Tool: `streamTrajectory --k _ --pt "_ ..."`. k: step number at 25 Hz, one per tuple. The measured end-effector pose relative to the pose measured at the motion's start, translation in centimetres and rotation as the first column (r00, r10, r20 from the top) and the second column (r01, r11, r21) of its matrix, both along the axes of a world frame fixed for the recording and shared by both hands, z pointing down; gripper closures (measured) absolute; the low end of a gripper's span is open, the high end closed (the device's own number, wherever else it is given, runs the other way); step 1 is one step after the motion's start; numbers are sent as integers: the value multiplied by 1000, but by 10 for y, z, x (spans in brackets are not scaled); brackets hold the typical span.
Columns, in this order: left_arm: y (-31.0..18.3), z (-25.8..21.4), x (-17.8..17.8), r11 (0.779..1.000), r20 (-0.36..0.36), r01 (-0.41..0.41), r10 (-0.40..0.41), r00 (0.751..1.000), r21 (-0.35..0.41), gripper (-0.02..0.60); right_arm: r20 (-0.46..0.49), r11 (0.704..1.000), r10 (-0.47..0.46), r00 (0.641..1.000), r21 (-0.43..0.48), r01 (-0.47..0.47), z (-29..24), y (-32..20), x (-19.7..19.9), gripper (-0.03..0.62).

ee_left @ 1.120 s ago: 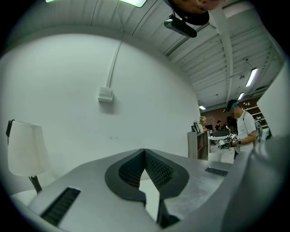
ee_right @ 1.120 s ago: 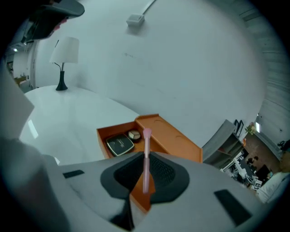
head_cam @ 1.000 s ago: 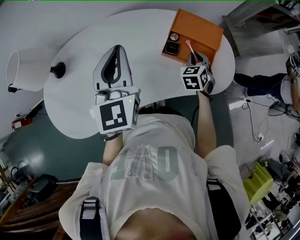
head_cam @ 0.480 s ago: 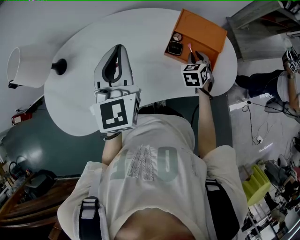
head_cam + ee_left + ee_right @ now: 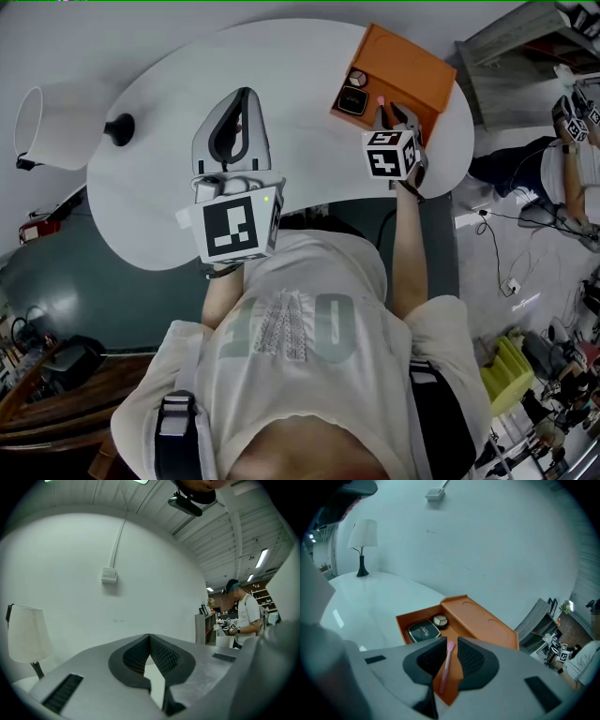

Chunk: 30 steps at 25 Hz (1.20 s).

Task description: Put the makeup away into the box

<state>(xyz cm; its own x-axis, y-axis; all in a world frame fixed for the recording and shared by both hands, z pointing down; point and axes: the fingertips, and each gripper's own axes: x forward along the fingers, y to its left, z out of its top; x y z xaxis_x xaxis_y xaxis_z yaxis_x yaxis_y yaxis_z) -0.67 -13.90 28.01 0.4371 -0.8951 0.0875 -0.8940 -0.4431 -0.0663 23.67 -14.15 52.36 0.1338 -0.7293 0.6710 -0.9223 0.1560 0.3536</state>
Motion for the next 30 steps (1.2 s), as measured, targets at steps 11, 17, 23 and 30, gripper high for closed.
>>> streamTrajectory --k 11,17,23,30 --pt "0 -23 -1 998 -33 14 -12 999 61 575 234 843 -130 964 538 -17 -196 -30 -51 589" --pt "-6 -35 -30 990 -51 113 -109 993 81 575 164 687 -375 913 711 154 -279 -17 -138 589" --pt "4 -45 -61 970 -89 206 -196 977 129 575 243 615 -565 788 761 207 -294 8 -205 589" --pt "16 -45 -91 948 -95 286 -274 957 140 575 226 594 -621 751 761 261 -293 16 -237 589"
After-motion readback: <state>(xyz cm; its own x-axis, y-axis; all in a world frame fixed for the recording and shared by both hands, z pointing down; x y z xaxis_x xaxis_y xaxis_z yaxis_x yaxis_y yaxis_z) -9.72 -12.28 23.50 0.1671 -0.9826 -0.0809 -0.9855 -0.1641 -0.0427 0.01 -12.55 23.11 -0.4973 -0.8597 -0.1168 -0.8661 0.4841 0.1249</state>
